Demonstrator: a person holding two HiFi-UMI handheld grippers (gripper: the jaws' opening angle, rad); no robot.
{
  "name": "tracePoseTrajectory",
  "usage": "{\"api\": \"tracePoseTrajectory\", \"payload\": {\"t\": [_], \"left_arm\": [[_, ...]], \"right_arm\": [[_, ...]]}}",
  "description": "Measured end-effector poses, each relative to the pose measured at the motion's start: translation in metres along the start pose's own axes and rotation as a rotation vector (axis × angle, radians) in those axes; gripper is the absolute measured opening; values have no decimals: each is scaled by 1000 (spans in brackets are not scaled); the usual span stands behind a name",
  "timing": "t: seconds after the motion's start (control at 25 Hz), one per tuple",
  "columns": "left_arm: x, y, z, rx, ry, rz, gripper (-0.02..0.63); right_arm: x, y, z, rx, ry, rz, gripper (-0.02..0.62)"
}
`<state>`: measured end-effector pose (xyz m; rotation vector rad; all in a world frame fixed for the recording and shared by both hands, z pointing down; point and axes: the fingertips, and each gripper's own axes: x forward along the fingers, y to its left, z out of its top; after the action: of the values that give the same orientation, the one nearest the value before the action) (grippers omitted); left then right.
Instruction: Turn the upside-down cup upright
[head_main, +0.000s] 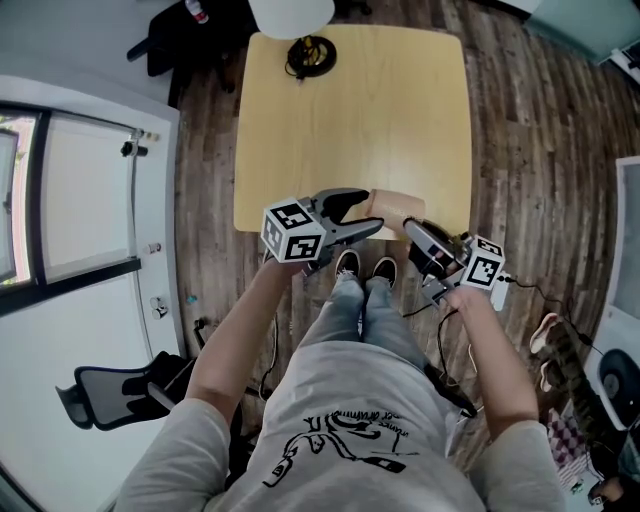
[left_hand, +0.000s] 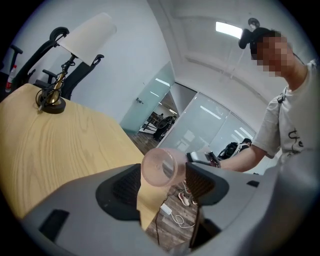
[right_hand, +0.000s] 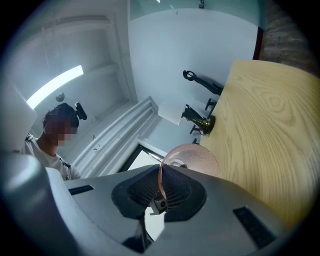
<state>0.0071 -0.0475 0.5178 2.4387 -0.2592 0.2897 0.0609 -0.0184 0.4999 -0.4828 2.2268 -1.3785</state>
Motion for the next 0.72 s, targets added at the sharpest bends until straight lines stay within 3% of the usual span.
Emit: {"api": "tracePoseTrajectory", "payload": {"t": [0.72], "left_arm": [[-2,4,-13,8,19,59,273]], "right_arm": [[14,-12,-1,-210,305,-202,31]]}}
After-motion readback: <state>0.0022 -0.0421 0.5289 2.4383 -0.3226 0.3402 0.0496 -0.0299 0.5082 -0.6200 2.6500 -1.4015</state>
